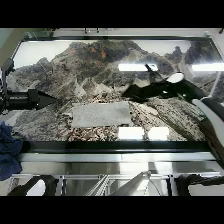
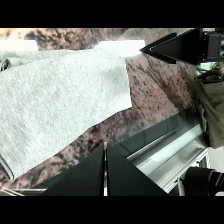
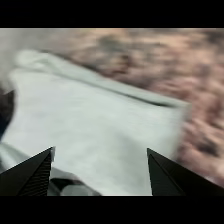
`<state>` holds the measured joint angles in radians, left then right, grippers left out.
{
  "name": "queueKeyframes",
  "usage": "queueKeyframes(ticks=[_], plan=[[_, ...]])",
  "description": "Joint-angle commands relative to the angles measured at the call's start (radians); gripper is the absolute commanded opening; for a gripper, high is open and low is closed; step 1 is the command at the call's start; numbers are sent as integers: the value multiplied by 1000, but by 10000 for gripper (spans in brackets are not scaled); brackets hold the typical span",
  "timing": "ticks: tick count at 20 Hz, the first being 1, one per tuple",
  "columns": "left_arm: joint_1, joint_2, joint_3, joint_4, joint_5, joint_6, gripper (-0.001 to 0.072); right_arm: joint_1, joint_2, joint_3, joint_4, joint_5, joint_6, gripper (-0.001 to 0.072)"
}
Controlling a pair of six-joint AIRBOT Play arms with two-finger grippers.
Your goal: Fold the shirts.
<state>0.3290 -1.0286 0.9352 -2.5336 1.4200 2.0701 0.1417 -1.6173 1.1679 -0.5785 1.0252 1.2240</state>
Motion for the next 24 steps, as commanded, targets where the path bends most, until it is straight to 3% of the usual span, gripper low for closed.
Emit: queueKeyframes(ticks=[1,4,6,13,14,15,16,20,22,24], plan=[[2,3,-3,0,-4,1,22,-102,-29,-60,-118,24,62,647],[2,3,-3,0,-3,1,23,-55,-88,-64,-89,27,18,644],[2,3,-3,0,-3,1,22,-12,-117,-64,0,24,-41,547],[2,3,-3,0,-1,1,23,85,-191,-64,225,12,-151,546],[2,3,-3,0,5,1,23,92,-190,-64,282,14,-187,452],[2,3,-3,0,13,1,23,95,-190,-64,344,29,-218,202],[2,3,-3,0,21,1,23,92,-188,-63,412,45,-253,16],[2,3,-3,0,27,1,22,-20,-52,-46,453,77,-280,15],[2,3,-3,0,10,2,22,-173,106,-46,340,91,-167,14],[2,3,-3,1,-26,2,23,-370,317,-46,58,137,32,15]])
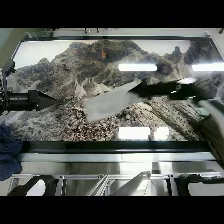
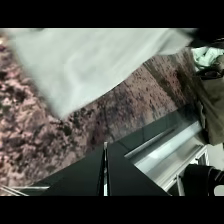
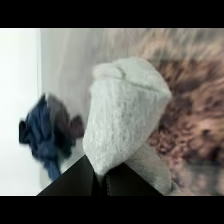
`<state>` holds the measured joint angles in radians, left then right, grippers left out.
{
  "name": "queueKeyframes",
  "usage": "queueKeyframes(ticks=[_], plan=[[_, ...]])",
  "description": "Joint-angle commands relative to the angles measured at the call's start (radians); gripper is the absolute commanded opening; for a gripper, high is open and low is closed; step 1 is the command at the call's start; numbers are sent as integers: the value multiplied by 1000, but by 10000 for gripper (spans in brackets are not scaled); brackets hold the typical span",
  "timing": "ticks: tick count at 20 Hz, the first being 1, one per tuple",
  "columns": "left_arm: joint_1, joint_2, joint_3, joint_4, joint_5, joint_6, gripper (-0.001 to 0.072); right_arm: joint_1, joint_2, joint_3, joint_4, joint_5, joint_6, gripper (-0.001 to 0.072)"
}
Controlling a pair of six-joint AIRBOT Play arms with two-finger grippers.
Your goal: Fold the shirts.
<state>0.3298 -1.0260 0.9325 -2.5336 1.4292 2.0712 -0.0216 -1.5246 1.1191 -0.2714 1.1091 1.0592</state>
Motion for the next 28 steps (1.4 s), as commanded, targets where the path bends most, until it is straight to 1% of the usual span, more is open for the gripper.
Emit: queueKeyframes(ticks=[1,3,4,5,7,8,9,11,14,15,16,17,18,20,21,23,24,25,26,27,28], plan=[[1,1,0,1,-62,1,22,-310,347,2,-433,77,325,15],[1,1,0,1,-130,2,23,-508,546,2,-790,157,607,15],[1,0,0,0,-159,14,23,-615,618,1,-972,214,728,15],[1,0,0,0,-180,26,23,-716,657,1,-1117,276,768,15],[1,-2,0,0,-200,45,23,-930,668,-11,-1331,388,763,15],[1,-9,0,0,-198,57,23,-1012,659,-31,-1379,399,746,15],[1,-22,0,0,-196,58,23,-1061,646,-63,-1382,378,775,15],[-3,-56,0,0,-167,57,24,-1080,608,-130,-1379,331,760,15],[-3,-117,0,-6,-113,57,23,-1080,494,-158,-1386,329,747,17],[-3,-139,0,-8,-102,56,22,-1080,469,-158,-1387,330,745,29],[-3,-154,0,-8,-92,56,23,-1080,455,-158,-1384,332,743,165],[-3,-163,0,-10,-89,56,22,-1080,452,-158,-1367,334,741,547],[-3,-169,0,-17,-92,56,22,-1079,454,-154,-1338,336,712,708],[-3,-174,0,-51,-94,58,23,-1079,462,-126,-1249,363,689,707],[-3,-172,2,-59,-92,60,23,-1078,476,-110,-1175,373,659,707],[-3,-171,13,-58,-78,60,22,-1048,517,-80,-904,377,582,701],[-3,-171,29,-59,-63,60,22,-1007,537,-73,-769,373,543,656],[-3,-171,56,-59,-44,59,21,-937,557,-72,-661,355,507,458],[-3,-170,90,-59,-23,58,12,-840,568,-72,-587,327,480,318],[-3,-170,130,-58,-7,48,12,-730,572,-71,-542,290,464,65],[-3,-170,172,-58,7,16,12,-596,572,-71,-516,230,448,17]])
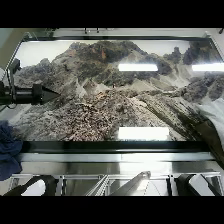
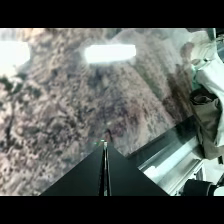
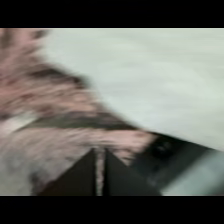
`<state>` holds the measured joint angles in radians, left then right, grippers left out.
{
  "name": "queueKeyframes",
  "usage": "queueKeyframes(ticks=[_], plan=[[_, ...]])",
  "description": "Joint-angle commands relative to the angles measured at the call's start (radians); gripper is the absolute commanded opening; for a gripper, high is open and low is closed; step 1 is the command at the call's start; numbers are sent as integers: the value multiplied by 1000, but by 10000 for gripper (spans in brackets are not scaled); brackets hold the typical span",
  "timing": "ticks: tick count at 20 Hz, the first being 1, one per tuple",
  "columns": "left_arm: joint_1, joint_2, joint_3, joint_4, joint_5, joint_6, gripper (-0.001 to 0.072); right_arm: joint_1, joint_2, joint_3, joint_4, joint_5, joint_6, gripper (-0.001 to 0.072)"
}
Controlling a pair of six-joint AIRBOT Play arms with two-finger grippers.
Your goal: Fold the shirts.
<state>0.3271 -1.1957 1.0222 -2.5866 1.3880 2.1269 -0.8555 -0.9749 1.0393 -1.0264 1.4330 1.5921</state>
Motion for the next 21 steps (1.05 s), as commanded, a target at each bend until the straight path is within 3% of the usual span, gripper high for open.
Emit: queueKeyframes(ticks=[1,4,6,9,14,21], plan=[[-1,0,121,-5,57,-65,12,373,22,9,240,-163,-85,17],[-50,42,150,4,51,-95,12,780,18,9,209,-432,-85,15],[-111,106,81,20,-6,-95,13,944,16,9,126,-547,-47,15],[-167,197,-32,53,-87,-123,14,992,16,8,82,-548,-31,15],[-172,313,-110,56,-155,-119,13,992,14,8,187,-466,-48,16],[-173,323,-109,53,-128,-120,13,992,13,8,186,-467,-48,16]])
